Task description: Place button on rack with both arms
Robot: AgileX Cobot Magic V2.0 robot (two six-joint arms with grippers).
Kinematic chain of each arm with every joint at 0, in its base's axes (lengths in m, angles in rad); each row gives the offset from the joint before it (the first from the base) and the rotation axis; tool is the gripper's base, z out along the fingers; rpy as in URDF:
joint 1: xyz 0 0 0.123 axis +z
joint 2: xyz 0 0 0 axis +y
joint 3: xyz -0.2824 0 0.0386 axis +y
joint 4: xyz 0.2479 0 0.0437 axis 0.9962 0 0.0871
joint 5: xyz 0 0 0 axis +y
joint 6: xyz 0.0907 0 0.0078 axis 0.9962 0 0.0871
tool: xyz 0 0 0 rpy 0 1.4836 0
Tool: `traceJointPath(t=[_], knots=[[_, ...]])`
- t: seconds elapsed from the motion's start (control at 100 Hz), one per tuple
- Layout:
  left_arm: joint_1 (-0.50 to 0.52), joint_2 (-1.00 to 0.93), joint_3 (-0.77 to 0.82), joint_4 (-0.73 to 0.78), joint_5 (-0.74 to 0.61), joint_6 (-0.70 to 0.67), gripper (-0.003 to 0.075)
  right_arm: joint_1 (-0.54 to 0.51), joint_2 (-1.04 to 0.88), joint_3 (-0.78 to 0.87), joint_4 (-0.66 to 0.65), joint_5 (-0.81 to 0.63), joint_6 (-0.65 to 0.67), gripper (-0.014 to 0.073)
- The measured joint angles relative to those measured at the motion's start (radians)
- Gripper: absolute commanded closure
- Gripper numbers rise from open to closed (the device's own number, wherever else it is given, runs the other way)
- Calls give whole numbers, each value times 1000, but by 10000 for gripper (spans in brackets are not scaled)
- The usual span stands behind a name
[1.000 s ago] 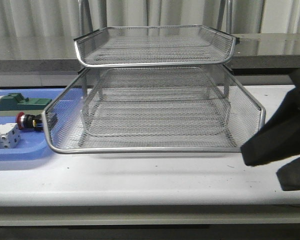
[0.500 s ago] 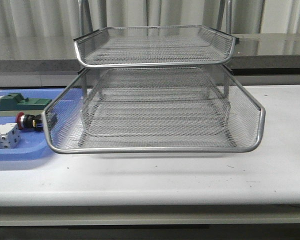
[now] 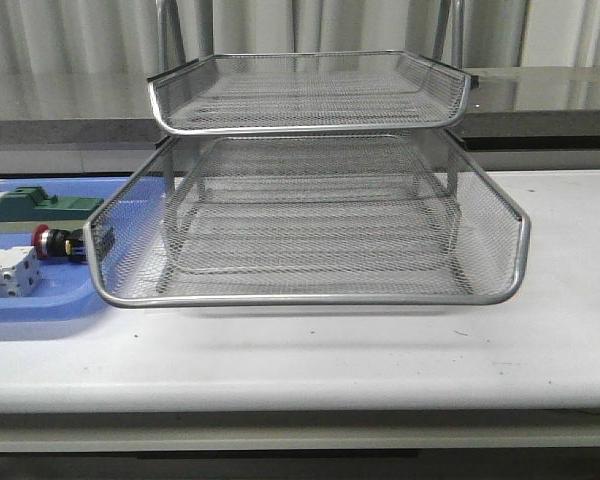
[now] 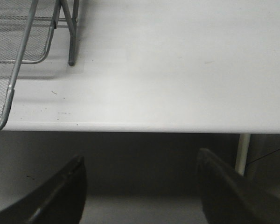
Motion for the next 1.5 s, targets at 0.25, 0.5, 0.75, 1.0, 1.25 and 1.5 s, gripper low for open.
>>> traceJointPath(t=[0.25, 0.5, 0.75, 1.0, 1.25, 1.5], knots=[[0, 0, 0, 0, 0, 0, 741, 0, -4, 0, -3, 0, 2, 372], [0, 0, 0, 0, 0, 0, 741, 0, -4, 0, -4, 0, 2, 658], [0, 0, 0, 0, 0, 0, 741, 0, -4, 0, -5, 0, 2, 662], [0, 0, 0, 0, 0, 0, 741, 0, -4, 0, -7, 0, 2, 662], [0, 0, 0, 0, -12, 0, 741, 0, -4, 0, -7, 0, 2, 662], [0, 0, -2, -54, -76, 0, 741, 0, -4, 0, -7, 0, 2, 662]])
